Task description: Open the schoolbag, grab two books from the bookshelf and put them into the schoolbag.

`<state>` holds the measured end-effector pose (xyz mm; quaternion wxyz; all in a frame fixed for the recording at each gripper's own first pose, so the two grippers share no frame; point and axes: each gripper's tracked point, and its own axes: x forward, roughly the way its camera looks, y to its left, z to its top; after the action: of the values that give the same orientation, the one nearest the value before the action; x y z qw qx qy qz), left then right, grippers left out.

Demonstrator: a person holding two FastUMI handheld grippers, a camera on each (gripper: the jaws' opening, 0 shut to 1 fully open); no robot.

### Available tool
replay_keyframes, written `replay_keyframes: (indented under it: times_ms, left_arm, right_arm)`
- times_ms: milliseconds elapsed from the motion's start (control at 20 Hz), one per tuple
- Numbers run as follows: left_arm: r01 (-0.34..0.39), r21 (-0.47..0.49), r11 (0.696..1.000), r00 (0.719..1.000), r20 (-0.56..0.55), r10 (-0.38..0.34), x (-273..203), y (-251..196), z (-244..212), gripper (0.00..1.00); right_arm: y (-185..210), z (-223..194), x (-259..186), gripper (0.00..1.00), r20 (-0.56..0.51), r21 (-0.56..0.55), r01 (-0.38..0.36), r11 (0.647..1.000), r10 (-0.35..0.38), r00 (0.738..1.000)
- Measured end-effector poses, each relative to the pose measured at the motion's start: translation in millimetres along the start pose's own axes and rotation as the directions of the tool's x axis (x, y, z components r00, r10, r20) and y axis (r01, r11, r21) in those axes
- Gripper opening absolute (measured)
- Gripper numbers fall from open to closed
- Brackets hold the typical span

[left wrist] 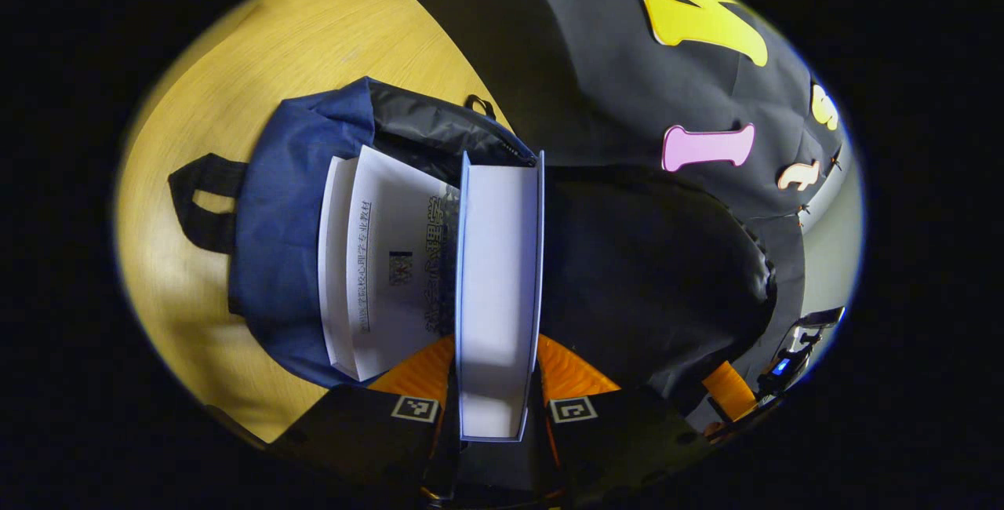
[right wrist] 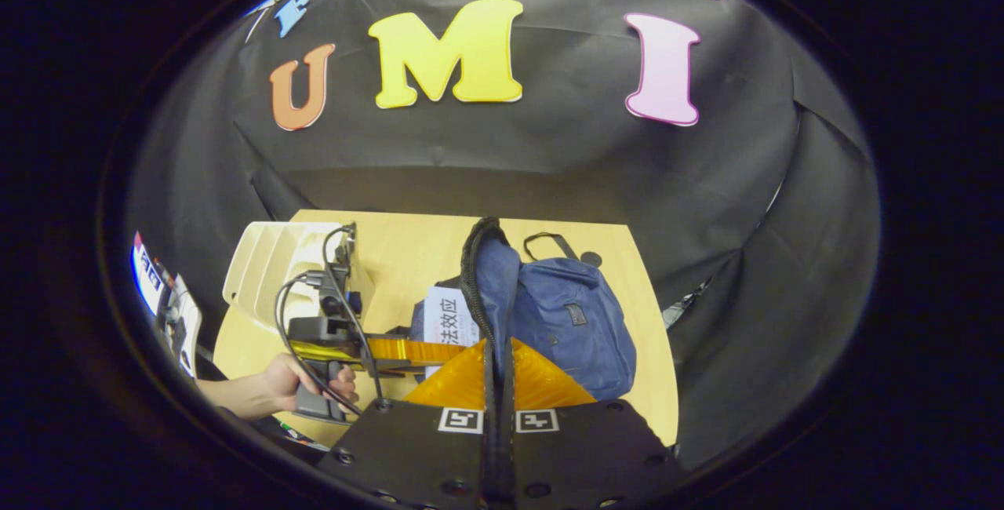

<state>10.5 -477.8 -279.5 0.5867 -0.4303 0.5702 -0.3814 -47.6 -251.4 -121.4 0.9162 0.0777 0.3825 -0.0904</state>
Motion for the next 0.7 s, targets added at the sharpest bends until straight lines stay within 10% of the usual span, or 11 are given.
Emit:
replay_keyframes:
  times_ms: [150,350,550,700]
  left_arm:
    - [-0.059,0.005,0.998,0.998,-0.015,0.059,3.4,11.8,4.9,0.41]
    - [-0.222,0.055,0.973,0.974,-0.023,0.224,5.1,38.6,8.4,0.75]
    - [-0.38,0.152,0.912,0.922,-0.02,0.388,-1.0,46.4,9.9,0.77]
    - [-0.525,0.261,0.81,0.844,0.034,0.536,-16.0,54.9,17.0,0.82]
  right_arm:
    - [2.3,0.4,3.1,0.01,-0.007,-0.006,-0.004,1.0,0.004,1.0]
    - [3.9,2.5,7.2,0.01,-0.014,-0.013,-0.003,1.0,0.003,1.0]
    - [7.3,2.3,9.7,0.01,-0.021,-0.021,-0.004,1.0,0.004,1.0]
    - [10.6,0.7,12.0,0.01,-0.024,-0.025,-0.007,1.0,0.006,1.0]
